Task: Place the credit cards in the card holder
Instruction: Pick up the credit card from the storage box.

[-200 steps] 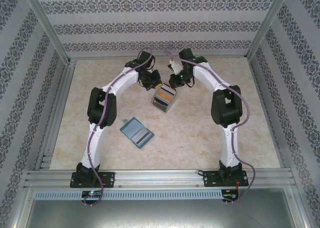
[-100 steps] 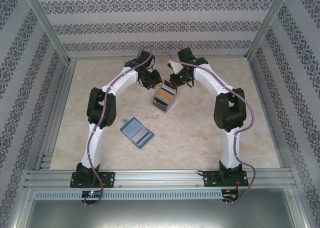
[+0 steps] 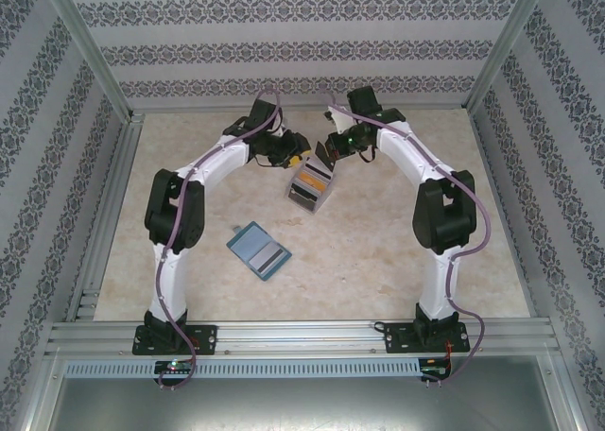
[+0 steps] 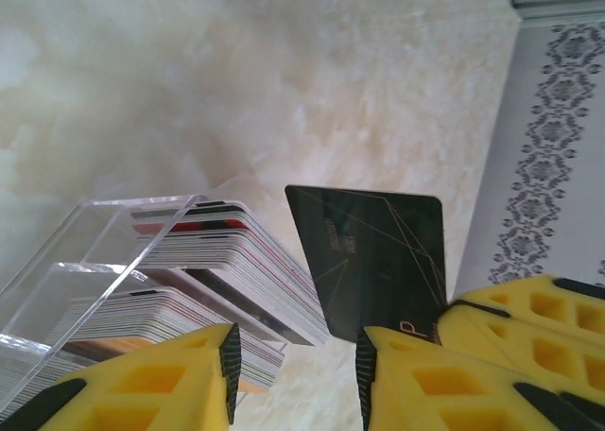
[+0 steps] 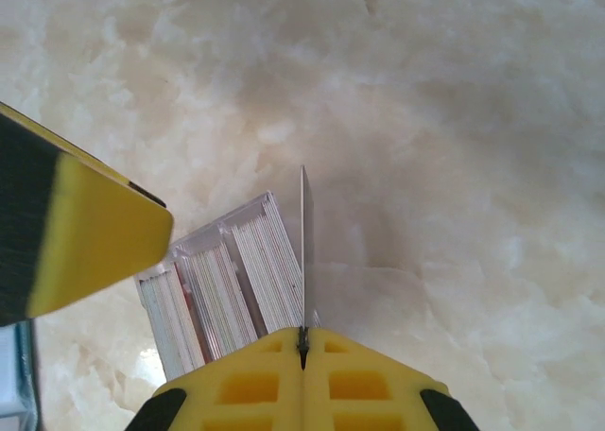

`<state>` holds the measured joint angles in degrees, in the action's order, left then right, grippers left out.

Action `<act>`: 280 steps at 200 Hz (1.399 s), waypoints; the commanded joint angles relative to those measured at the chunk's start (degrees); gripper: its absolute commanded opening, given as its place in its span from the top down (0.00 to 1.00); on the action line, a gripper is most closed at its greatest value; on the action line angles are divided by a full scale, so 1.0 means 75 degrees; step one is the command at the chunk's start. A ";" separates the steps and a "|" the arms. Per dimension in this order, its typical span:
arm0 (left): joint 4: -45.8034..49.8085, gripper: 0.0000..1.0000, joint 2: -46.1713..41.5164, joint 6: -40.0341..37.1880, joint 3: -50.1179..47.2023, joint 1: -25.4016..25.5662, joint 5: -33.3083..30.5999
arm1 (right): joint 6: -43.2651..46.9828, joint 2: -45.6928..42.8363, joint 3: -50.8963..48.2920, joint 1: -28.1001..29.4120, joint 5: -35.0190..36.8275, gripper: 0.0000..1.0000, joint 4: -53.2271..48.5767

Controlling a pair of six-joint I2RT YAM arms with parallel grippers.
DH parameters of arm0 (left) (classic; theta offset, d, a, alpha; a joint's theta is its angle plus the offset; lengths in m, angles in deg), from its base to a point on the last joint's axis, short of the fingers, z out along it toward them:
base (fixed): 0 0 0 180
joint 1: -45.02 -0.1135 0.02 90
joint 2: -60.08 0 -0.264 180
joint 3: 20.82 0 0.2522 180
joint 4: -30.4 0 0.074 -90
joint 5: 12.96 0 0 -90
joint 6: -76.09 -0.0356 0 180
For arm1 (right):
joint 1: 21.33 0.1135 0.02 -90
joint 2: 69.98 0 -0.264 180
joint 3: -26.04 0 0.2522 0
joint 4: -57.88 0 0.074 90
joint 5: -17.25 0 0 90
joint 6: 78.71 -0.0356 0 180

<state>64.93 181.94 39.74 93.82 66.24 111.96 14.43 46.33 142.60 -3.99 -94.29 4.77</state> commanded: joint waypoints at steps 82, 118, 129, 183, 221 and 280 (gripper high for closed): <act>-0.5582 0.48 -0.1257 0.1774 -0.2575 -0.0285 0.1635 | -0.2374 -0.1517 -0.1951 -0.0745 -0.2653 1.00 0.2960; -0.6294 0.48 -0.1604 0.1999 -0.3037 -0.0302 0.1723 | -0.3827 -0.1816 -0.2924 -0.0930 -0.3613 1.00 0.4864; -0.6280 0.47 -0.1646 0.1990 -0.3074 -0.0300 0.1708 | -0.4179 -0.1844 -0.3072 -0.0941 -0.3812 1.00 0.5309; -0.6327 0.48 -0.1496 0.2073 -0.3022 -0.0302 0.1725 | -0.5047 -0.2040 -0.3484 -0.0942 -0.4179 1.00 0.6429; -0.5885 0.48 -0.1536 0.1821 -0.2846 -0.0315 0.1677 | -0.5153 -0.2103 -0.3518 -0.0952 -0.4251 1.00 0.6498; -0.6294 0.49 -0.1444 0.2156 -0.2659 -0.0307 0.1849 | -0.5492 -0.1872 -0.3524 -0.0831 -0.4463 1.00 0.6806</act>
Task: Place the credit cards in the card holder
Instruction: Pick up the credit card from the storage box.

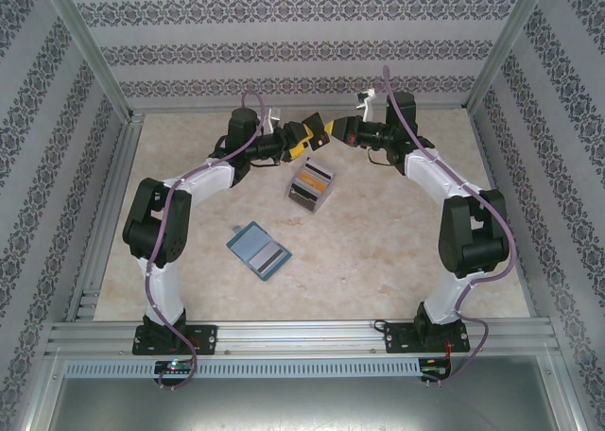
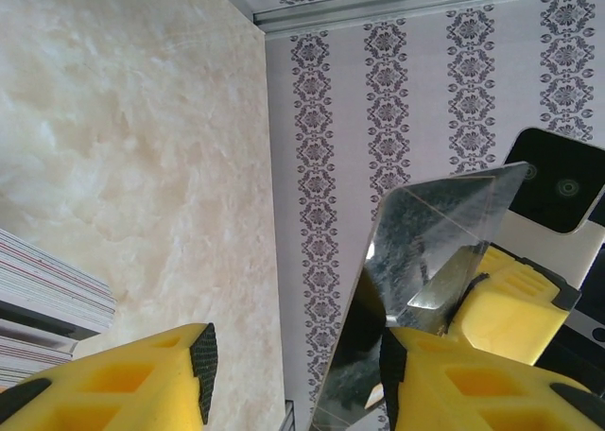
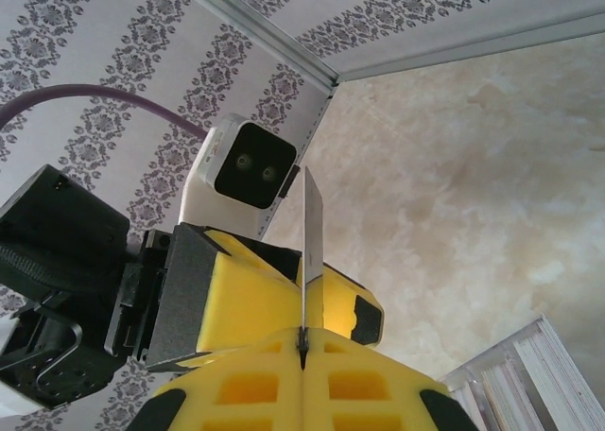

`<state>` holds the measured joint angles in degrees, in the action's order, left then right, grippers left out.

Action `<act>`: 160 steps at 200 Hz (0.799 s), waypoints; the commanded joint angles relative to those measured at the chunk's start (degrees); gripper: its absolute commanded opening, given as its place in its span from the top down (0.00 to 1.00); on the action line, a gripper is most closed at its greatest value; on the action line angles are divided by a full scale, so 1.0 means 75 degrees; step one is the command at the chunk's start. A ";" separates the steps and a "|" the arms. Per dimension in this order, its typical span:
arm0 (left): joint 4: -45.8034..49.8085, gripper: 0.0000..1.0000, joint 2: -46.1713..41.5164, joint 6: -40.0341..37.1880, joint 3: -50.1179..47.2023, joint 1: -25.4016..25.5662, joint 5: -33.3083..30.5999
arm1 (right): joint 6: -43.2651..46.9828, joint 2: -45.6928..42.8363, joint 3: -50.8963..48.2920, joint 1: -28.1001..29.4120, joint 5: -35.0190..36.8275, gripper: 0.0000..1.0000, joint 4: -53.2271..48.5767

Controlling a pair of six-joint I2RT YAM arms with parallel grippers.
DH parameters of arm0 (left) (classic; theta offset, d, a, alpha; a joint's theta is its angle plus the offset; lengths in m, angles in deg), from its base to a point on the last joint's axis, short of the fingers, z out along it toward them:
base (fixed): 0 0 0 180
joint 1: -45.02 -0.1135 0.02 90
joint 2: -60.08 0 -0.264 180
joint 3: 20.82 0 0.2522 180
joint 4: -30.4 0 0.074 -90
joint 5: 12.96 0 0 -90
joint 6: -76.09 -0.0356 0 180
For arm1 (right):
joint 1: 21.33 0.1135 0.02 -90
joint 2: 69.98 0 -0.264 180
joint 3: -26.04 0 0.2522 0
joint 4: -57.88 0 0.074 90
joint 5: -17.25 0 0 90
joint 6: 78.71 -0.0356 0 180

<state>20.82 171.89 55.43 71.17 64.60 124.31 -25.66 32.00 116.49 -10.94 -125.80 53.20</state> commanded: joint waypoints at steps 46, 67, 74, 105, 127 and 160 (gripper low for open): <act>-0.0413 0.52 -0.0141 0.0116 0.0508 -0.0089 0.0240 | -0.0285 0.0249 0.0017 0.0166 -0.0310 1.00 0.0412; -0.0390 0.59 -0.0159 0.0109 0.0525 -0.0091 0.0261 | -0.0407 0.0325 -0.0006 0.0190 -0.0344 1.00 0.0564; -0.0369 0.66 -0.0180 0.0077 0.0514 -0.0092 0.0250 | -0.0407 0.0331 -0.0006 0.0200 -0.0338 1.00 0.0559; 0.0309 1.00 -0.0376 -0.0433 0.0502 -0.0090 0.0128 | -0.0417 0.0261 -0.0115 0.0172 -0.0276 0.96 0.0539; 0.0937 1.00 -0.0556 -0.0946 0.0454 -0.0090 0.0150 | -0.0464 0.0156 -0.0291 0.0052 -0.0335 0.70 0.0503; 0.1483 1.00 -0.0613 -0.1493 0.0301 -0.0081 0.0821 | -0.0663 0.0147 -0.0470 0.0000 -0.0948 0.60 0.0436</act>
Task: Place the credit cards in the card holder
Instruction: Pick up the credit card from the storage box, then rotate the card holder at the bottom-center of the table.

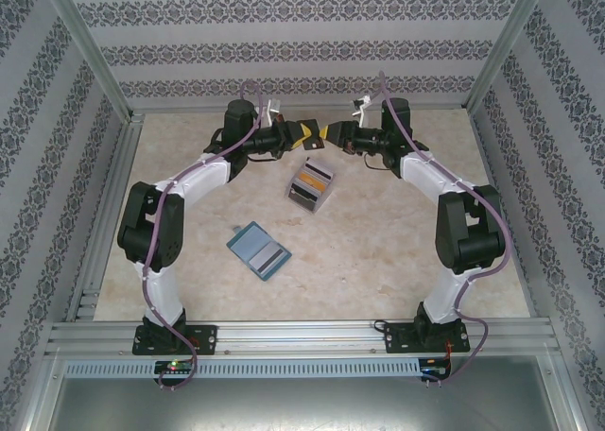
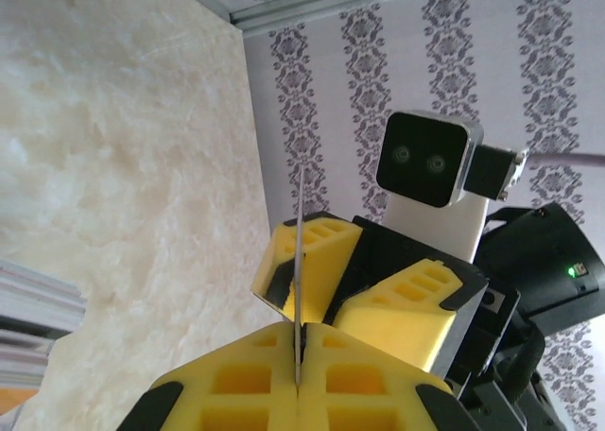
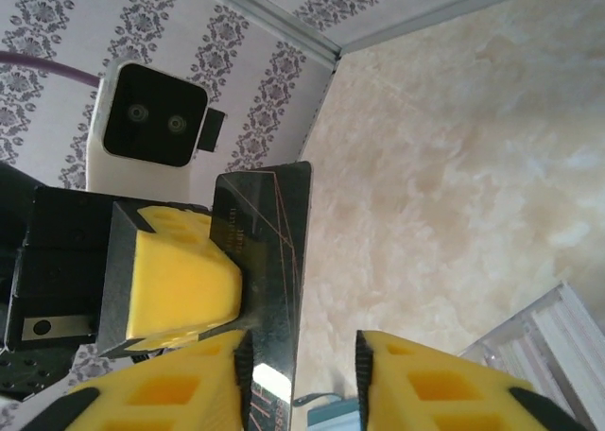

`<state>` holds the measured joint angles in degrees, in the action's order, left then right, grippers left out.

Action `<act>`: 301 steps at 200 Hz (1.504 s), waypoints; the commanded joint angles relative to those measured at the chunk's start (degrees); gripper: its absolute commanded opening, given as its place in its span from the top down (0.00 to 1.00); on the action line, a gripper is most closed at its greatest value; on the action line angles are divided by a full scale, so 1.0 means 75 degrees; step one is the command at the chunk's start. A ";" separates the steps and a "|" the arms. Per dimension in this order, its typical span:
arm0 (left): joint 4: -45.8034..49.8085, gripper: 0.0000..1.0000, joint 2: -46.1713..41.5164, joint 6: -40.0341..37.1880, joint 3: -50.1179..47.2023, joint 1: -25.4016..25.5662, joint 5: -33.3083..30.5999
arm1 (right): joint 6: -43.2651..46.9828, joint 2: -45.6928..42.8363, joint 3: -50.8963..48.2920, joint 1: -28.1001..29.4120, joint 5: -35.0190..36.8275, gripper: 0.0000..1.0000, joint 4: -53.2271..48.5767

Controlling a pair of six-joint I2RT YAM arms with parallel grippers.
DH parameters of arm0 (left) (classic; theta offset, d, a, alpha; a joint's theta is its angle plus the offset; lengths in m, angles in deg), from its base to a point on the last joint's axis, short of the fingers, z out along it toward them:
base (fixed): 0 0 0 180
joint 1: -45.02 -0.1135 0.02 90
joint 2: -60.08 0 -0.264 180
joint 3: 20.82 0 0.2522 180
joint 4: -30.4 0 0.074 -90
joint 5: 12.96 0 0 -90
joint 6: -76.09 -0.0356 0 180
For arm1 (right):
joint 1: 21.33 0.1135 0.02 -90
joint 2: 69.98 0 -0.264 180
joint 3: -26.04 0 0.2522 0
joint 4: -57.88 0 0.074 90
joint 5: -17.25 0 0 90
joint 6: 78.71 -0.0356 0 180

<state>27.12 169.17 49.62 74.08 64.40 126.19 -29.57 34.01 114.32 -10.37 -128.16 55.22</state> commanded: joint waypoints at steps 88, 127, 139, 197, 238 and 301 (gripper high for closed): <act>0.1322 1.00 -0.0651 -0.1698 -0.0565 -0.0035 0.1170 | -0.0254 -0.0389 -0.0824 0.0505 -0.1379 0.67 0.0237; 0.1431 1.00 -0.0587 -0.1755 -0.0609 -0.0031 0.1132 | -0.0227 -0.0611 -0.1118 0.0550 -0.1331 0.95 0.0273; 0.1606 1.00 -0.0640 -0.1890 -0.0664 -0.0041 0.1018 | -0.0212 -0.0734 -0.1224 0.0499 -0.1293 1.00 0.0238; 0.4493 0.62 -0.1537 -0.3756 -0.1117 -0.0171 -0.1163 | -0.0143 -0.1846 -0.2651 0.0776 -0.0290 1.00 -0.0191; 0.5472 0.62 -0.2372 -0.4245 -0.2430 -0.0281 -0.2601 | -0.1066 -0.2601 -0.4354 0.2366 0.1310 1.00 0.0165; 0.6142 0.62 -0.2688 -0.4462 -0.3494 -0.0443 -0.4502 | -0.2391 -0.1550 -0.4624 0.4882 0.3029 1.00 0.1407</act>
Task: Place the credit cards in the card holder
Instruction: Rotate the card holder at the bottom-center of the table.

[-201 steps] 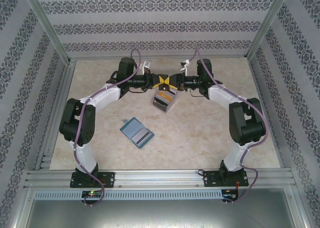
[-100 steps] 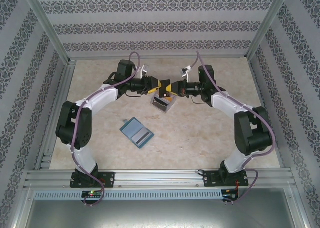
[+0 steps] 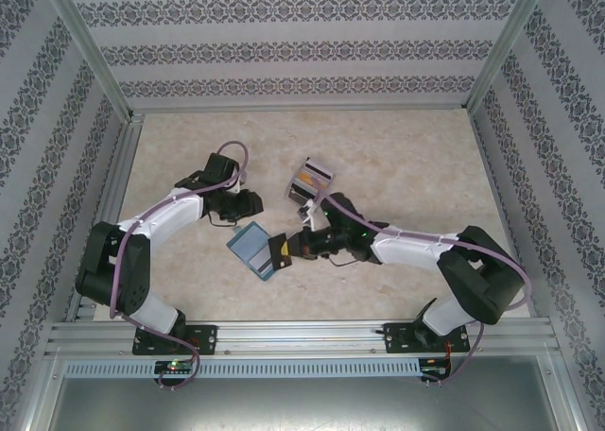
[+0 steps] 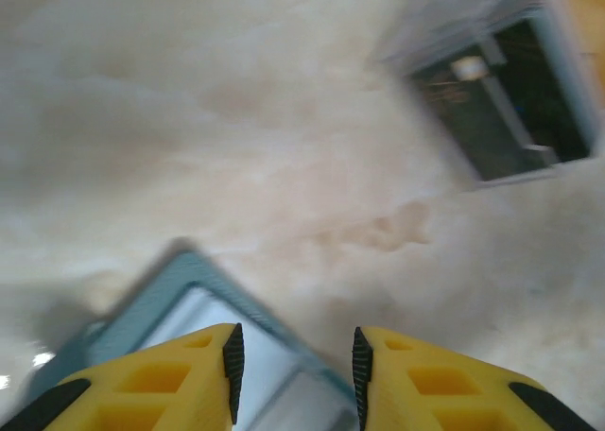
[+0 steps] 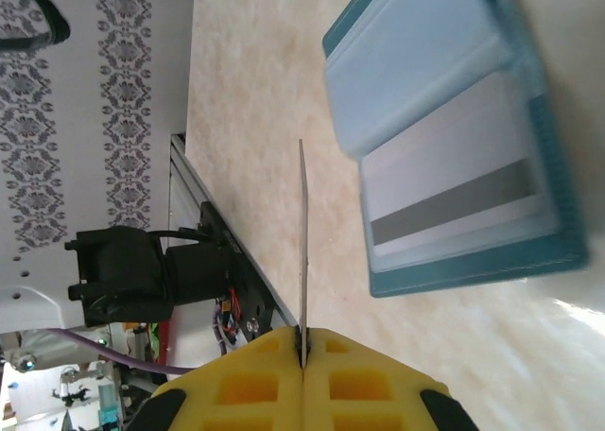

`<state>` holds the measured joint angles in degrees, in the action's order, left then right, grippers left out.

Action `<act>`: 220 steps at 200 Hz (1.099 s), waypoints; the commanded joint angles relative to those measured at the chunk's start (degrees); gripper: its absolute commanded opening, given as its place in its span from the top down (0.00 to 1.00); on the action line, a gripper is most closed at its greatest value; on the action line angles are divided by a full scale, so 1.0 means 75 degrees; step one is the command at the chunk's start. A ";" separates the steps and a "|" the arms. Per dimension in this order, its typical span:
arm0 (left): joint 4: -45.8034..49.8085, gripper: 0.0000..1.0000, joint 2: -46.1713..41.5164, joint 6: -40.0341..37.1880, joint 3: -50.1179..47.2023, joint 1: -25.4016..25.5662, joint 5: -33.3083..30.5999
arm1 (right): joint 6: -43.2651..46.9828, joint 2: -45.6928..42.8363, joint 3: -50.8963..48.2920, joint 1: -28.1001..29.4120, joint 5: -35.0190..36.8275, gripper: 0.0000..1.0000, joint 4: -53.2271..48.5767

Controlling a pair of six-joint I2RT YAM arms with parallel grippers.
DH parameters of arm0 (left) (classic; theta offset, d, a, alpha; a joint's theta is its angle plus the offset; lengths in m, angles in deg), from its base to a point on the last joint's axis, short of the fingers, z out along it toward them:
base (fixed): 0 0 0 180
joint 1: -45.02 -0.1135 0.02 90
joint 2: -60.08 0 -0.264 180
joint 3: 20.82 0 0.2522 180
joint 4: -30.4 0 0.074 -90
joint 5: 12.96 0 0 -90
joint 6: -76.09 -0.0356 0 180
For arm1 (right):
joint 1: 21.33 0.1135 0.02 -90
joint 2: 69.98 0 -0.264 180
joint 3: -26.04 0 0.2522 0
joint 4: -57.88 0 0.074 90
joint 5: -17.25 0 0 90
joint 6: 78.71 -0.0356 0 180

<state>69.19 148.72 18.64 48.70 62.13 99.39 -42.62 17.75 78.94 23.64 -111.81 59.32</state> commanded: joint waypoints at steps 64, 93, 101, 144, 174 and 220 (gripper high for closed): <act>0.0999 0.67 0.0626 -0.0387 -0.0287 -0.0164 -0.1985 | -0.1540 0.2288 0.0037 0.0457 0.0956 1.00 0.2630; 0.1068 0.81 0.0691 -0.0335 -0.0544 -0.0164 -0.2157 | -0.1537 0.2390 -0.0226 0.0105 0.1103 1.00 0.2714; 0.1071 0.88 0.0679 -0.0311 -0.0616 -0.0171 -0.2221 | -0.1495 0.2372 -0.0277 -0.0027 0.1080 1.00 0.2662; 0.0656 1.00 0.0595 0.0001 -0.1279 -0.0169 -0.1617 | -0.1106 0.2408 -0.0102 -0.0512 0.0738 1.00 0.2284; 0.0342 1.00 0.0353 0.0377 -0.1814 -0.0165 -0.1067 | -0.0868 0.2316 -0.0114 -0.0895 0.0612 1.00 0.2092; -0.0339 1.00 -0.0233 0.1376 -0.2789 -0.0162 -0.0517 | -0.0257 0.1502 0.0296 -0.0512 0.0293 1.00 0.0757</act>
<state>62.68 146.33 23.26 33.62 60.62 89.86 -48.89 33.37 79.02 17.48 -108.14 72.68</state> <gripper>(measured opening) 0.059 0.064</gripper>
